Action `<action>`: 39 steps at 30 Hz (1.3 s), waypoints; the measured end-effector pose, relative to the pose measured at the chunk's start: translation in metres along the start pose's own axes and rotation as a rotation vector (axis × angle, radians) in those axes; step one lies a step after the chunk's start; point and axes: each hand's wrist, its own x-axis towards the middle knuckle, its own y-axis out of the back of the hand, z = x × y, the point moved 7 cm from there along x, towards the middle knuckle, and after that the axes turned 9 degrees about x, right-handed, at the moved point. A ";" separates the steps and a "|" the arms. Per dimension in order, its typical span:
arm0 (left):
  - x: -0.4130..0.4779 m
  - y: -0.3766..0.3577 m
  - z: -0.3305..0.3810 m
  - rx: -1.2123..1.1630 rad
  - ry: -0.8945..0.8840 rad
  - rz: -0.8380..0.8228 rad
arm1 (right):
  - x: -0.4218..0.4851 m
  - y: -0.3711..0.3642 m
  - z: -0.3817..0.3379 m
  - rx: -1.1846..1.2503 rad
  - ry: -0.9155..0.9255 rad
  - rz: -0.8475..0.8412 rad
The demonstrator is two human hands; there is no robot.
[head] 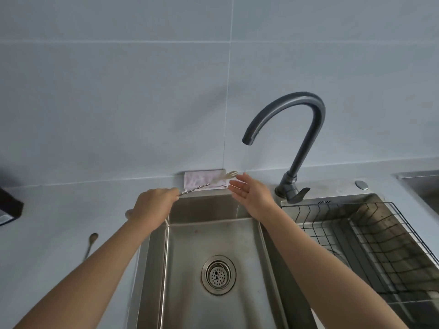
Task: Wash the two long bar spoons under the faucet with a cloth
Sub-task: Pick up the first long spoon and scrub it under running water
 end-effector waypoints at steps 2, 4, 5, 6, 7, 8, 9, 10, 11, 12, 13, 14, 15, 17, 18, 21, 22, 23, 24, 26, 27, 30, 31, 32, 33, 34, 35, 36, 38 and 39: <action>0.006 0.000 0.005 0.028 -0.026 0.006 | 0.006 0.001 -0.004 0.081 -0.009 0.007; 0.010 0.001 0.009 0.033 -0.042 0.011 | 0.009 0.001 -0.007 0.145 -0.008 0.004; 0.012 0.001 0.011 0.033 -0.050 0.015 | 0.011 0.002 -0.008 0.165 -0.007 0.002; 0.015 0.001 0.012 0.033 -0.057 0.020 | 0.012 0.002 -0.009 0.182 -0.007 -0.001; 0.017 0.001 0.013 0.031 -0.060 0.020 | 0.013 0.003 -0.010 0.194 -0.006 -0.005; 0.019 0.001 0.013 0.030 -0.062 0.018 | 0.014 0.002 -0.011 0.203 -0.007 -0.010; 0.021 0.000 0.014 0.032 -0.067 0.017 | 0.015 0.002 -0.011 0.206 -0.008 -0.019; 0.022 0.000 0.015 0.035 -0.071 0.017 | 0.016 0.001 -0.012 0.203 -0.007 -0.031; 0.024 0.000 0.016 0.034 -0.074 0.021 | 0.017 0.000 -0.012 0.197 -0.004 -0.041; 0.026 0.000 0.017 0.032 -0.076 0.025 | 0.017 -0.001 -0.012 0.191 0.001 -0.049; 0.027 0.000 0.017 0.033 -0.080 0.033 | 0.018 -0.001 -0.013 0.189 0.008 -0.056; 0.028 -0.001 0.017 0.036 -0.085 0.037 | 0.019 -0.002 -0.013 0.193 0.017 -0.061; 0.030 0.000 0.018 0.036 -0.086 0.046 | 0.019 -0.002 -0.015 0.200 0.029 -0.065; 0.033 -0.001 0.018 0.022 -0.080 0.056 | 0.019 -0.003 -0.018 0.218 0.055 -0.070; 0.035 -0.001 0.017 0.017 -0.081 0.050 | 0.019 -0.004 -0.020 0.233 0.070 -0.072; 0.039 0.001 0.019 0.024 -0.079 0.038 | 0.018 -0.005 -0.025 0.283 0.118 -0.072; 0.039 0.005 0.020 0.036 -0.083 0.045 | 0.018 -0.005 -0.025 0.294 0.134 -0.073; 0.041 0.009 0.022 0.043 -0.086 0.053 | 0.018 -0.006 -0.026 0.308 0.147 -0.078; 0.040 0.014 0.024 0.054 -0.083 0.058 | 0.018 -0.006 -0.026 0.330 0.157 -0.085; 0.040 0.023 0.028 0.062 -0.076 0.074 | 0.017 -0.007 -0.025 0.389 0.161 -0.088; 0.041 0.027 0.030 0.042 -0.099 0.110 | 0.018 -0.007 -0.024 0.415 0.156 -0.081; 0.043 0.034 0.033 0.016 -0.171 0.147 | 0.017 -0.010 -0.019 0.419 0.112 -0.049; 0.043 0.037 0.035 0.024 -0.194 0.162 | 0.017 -0.012 -0.016 0.402 0.086 -0.034; 0.043 0.039 0.037 0.057 -0.222 0.172 | 0.017 -0.014 -0.014 0.386 0.060 -0.020; 0.042 0.043 0.041 0.074 -0.247 0.180 | 0.017 -0.016 -0.013 0.378 0.043 -0.013; 0.044 0.042 0.041 0.086 -0.245 0.163 | 0.016 -0.018 -0.013 0.380 0.036 -0.013; 0.046 0.042 0.043 0.099 -0.241 0.148 | 0.016 -0.020 -0.013 0.392 0.040 -0.022; 0.049 0.039 0.044 0.100 -0.244 0.140 | 0.015 -0.022 -0.015 0.404 0.054 -0.041; 0.049 0.047 0.049 0.109 -0.255 0.178 | 0.012 -0.025 -0.017 0.415 0.102 -0.085; 0.050 0.049 0.052 0.124 -0.250 0.188 | 0.011 -0.025 -0.018 0.415 0.121 -0.097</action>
